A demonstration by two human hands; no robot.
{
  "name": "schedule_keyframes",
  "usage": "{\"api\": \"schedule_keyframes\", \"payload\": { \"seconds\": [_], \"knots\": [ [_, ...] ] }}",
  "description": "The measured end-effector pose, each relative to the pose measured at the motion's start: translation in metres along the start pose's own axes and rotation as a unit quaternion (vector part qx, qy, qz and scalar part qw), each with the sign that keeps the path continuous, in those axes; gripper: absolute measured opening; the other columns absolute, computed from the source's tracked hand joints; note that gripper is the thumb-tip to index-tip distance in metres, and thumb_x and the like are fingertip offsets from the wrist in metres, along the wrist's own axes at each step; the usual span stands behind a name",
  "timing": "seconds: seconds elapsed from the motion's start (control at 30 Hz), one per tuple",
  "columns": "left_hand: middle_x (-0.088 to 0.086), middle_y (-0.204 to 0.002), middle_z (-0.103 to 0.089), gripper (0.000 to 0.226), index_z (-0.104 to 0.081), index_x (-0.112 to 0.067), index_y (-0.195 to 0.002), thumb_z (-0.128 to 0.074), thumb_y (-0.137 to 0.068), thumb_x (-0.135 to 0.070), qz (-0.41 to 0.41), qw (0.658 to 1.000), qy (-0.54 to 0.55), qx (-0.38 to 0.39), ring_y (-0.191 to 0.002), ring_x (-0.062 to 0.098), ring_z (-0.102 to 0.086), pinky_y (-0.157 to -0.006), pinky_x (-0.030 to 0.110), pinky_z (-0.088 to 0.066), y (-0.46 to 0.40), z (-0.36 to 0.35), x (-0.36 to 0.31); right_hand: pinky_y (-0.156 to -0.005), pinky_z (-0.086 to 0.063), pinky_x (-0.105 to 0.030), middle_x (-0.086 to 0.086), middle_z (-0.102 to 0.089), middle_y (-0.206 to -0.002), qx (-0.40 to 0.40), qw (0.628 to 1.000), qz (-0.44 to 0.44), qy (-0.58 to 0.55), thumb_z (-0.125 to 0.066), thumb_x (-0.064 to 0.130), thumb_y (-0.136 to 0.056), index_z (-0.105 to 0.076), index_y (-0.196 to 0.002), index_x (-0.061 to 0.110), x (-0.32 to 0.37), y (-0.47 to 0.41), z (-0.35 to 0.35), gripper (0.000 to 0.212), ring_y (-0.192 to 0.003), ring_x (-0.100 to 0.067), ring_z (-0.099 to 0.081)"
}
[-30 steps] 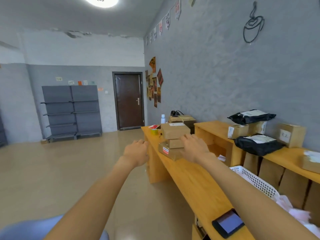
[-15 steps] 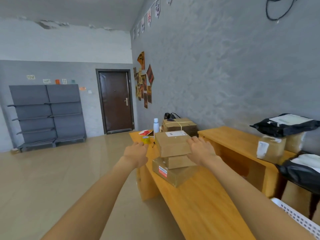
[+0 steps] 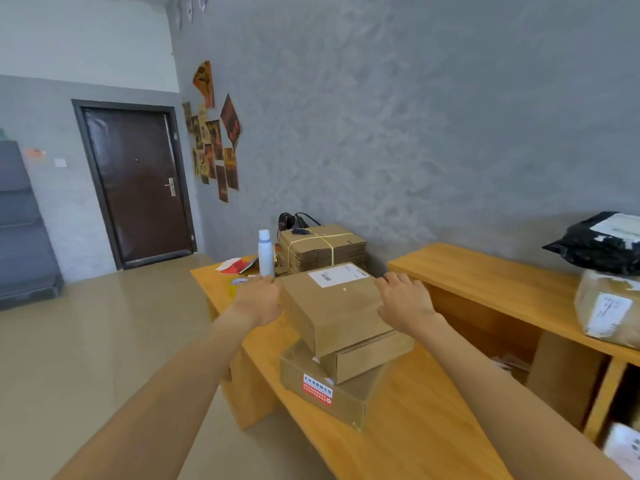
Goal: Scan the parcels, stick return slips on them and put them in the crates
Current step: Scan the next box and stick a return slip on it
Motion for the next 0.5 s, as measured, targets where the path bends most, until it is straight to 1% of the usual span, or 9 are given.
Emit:
{"api": "schedule_keyframes", "payload": {
  "seconds": [0.07, 0.13, 0.17, 0.2, 0.23, 0.3, 0.37, 0.43, 0.5],
  "knots": [
    [0.006, -0.127, -0.055, 0.038, -0.05, -0.016, -0.13, -0.053, -0.094, -0.028, -0.028, 0.999, 0.016, -0.005, -0.119, 0.025, -0.048, -0.094, 0.036, -0.045, -0.038, -0.016, 0.02, -0.101, -0.037, -0.038, -0.008, -0.042, -0.14, 0.019, 0.999, -0.043, 0.0, -0.043, 0.02, -0.095, -0.038, -0.138, 0.015, 0.002, -0.024, -0.014, 0.044, -0.13, -0.027, -0.037],
    [0.006, -0.126, -0.055, 0.041, -0.051, -0.017, -0.132, -0.052, -0.094, -0.029, -0.043, 0.998, 0.042, 0.003, -0.12, 0.025, -0.049, -0.096, 0.037, -0.046, -0.073, -0.028, 0.04, -0.103, -0.037, -0.039, -0.008, -0.04, -0.142, 0.045, 0.995, -0.083, -0.026, -0.045, 0.022, -0.095, -0.036, -0.141, 0.017, 0.005, -0.044, -0.024, 0.047, -0.133, -0.027, -0.034],
    [0.005, -0.125, -0.055, 0.041, -0.051, -0.018, -0.133, -0.053, -0.093, -0.029, -0.051, 0.997, 0.056, 0.005, -0.12, 0.024, -0.049, -0.096, 0.038, -0.047, -0.09, -0.035, 0.05, -0.102, -0.037, -0.04, -0.008, -0.039, -0.142, 0.051, 0.991, -0.109, -0.051, -0.046, 0.024, -0.095, -0.035, -0.142, 0.017, 0.005, -0.051, -0.029, 0.049, -0.133, -0.028, -0.035],
    [0.005, -0.125, -0.055, 0.041, -0.052, -0.018, -0.132, -0.053, -0.093, -0.03, -0.058, 0.996, 0.07, 0.009, -0.12, 0.024, -0.049, -0.095, 0.037, -0.046, -0.107, -0.041, 0.057, -0.102, -0.038, -0.041, -0.008, -0.039, -0.142, 0.05, 0.983, -0.148, -0.099, -0.047, 0.025, -0.094, -0.035, -0.143, 0.018, 0.003, -0.057, -0.037, 0.051, -0.132, -0.028, -0.035],
    [0.006, -0.125, -0.055, 0.039, -0.053, -0.018, -0.131, -0.053, -0.094, -0.03, -0.064, 0.994, 0.089, 0.011, -0.119, 0.024, -0.049, -0.093, 0.037, -0.045, -0.124, -0.047, 0.063, -0.1, -0.038, -0.041, -0.008, -0.04, -0.141, 0.047, 0.966, -0.196, -0.162, -0.049, 0.025, -0.094, -0.036, -0.143, 0.016, -0.001, -0.06, -0.047, 0.051, -0.131, -0.029, -0.035],
    [0.007, -0.128, -0.054, 0.04, -0.053, -0.016, -0.13, -0.053, -0.094, -0.033, -0.075, 0.987, 0.141, 0.024, -0.12, 0.025, -0.048, -0.091, 0.037, -0.044, -0.155, -0.063, 0.07, -0.099, -0.037, -0.04, -0.009, -0.039, -0.142, 0.025, 0.924, -0.278, -0.261, -0.049, 0.027, -0.094, -0.037, -0.142, 0.011, -0.002, -0.059, -0.071, 0.052, -0.131, -0.031, -0.034],
    [0.008, -0.137, -0.049, 0.048, -0.048, -0.014, -0.139, -0.052, -0.096, -0.035, -0.082, 0.977, 0.188, 0.053, -0.124, 0.026, -0.047, -0.095, 0.037, -0.042, -0.176, -0.081, 0.069, -0.103, -0.034, -0.04, -0.009, -0.033, -0.147, -0.002, 0.874, -0.362, -0.323, -0.053, 0.035, -0.092, -0.032, -0.146, 0.009, 0.0, -0.05, -0.097, 0.063, -0.134, -0.032, -0.031],
    [0.009, -0.144, -0.043, 0.054, -0.041, -0.013, -0.145, -0.052, -0.097, -0.034, -0.08, 0.962, 0.246, 0.083, -0.13, 0.027, -0.043, -0.099, 0.036, -0.041, -0.191, -0.098, 0.066, -0.107, -0.034, -0.044, -0.01, -0.029, -0.149, -0.03, 0.798, -0.454, -0.396, -0.059, 0.043, -0.089, -0.026, -0.148, 0.007, 0.006, -0.039, -0.121, 0.077, -0.135, -0.033, -0.032],
    [0.009, -0.147, -0.042, 0.055, -0.039, -0.012, -0.146, -0.053, -0.097, -0.034, -0.074, 0.944, 0.305, 0.104, -0.131, 0.027, -0.043, -0.101, 0.036, -0.041, -0.204, -0.112, 0.063, -0.109, -0.033, -0.046, -0.011, -0.032, -0.148, -0.062, 0.711, -0.516, -0.473, -0.061, 0.047, -0.087, -0.026, -0.149, 0.007, 0.013, -0.033, -0.139, 0.082, -0.135, -0.033, -0.035]
  ]
}}
Point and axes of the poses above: each hand's wrist, its own y-axis away from the middle knuckle, its own z-axis out of the back of the hand, x = y × z, the point moved 7 cm from there along -y, towards the middle knuckle
